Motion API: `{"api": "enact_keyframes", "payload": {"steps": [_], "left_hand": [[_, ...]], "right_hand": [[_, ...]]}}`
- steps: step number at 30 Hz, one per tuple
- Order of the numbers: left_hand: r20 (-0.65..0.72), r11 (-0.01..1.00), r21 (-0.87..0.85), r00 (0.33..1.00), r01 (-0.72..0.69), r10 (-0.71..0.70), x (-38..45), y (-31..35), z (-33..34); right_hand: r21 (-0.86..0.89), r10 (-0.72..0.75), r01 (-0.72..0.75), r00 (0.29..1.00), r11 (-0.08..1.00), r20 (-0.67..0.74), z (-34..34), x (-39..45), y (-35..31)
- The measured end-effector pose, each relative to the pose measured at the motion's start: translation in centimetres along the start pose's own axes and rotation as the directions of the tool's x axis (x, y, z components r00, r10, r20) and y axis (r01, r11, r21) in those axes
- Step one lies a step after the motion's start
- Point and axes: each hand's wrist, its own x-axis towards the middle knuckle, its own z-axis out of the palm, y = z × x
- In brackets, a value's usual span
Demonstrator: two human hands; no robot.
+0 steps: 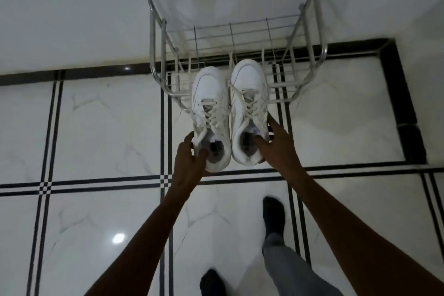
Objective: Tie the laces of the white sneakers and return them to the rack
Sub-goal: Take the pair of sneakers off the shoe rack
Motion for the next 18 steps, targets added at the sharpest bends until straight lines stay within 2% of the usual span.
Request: {"api": "enact_keyframes", "payload": {"steps": [7, 15, 18], "left_hand": [[0.030, 0.997, -0.019, 0.997, 0.076, -0.075, -0.2, -13.1, 5.3], [0.072, 0.989, -0.053, 0.988, 0.137, -0.133, 7.4, -28.0, 13.5], [0.055, 0.983, -0.038, 0.982, 0.180, -0.178, 9.2, -31.9, 15.6]], "right_hand": [[-0.063, 0.117, -0.114, 0.992, 0.991, 0.048, 5.8, -1.2, 14.4], [-0.221, 0.162, -0.137, 0.981, 0.966, 0.103, 11.4, 6.0, 29.8], [-0.275, 0.160, -0.125, 0.981, 0.953, 0.107, 12.7, 7.3, 33.2]]}}
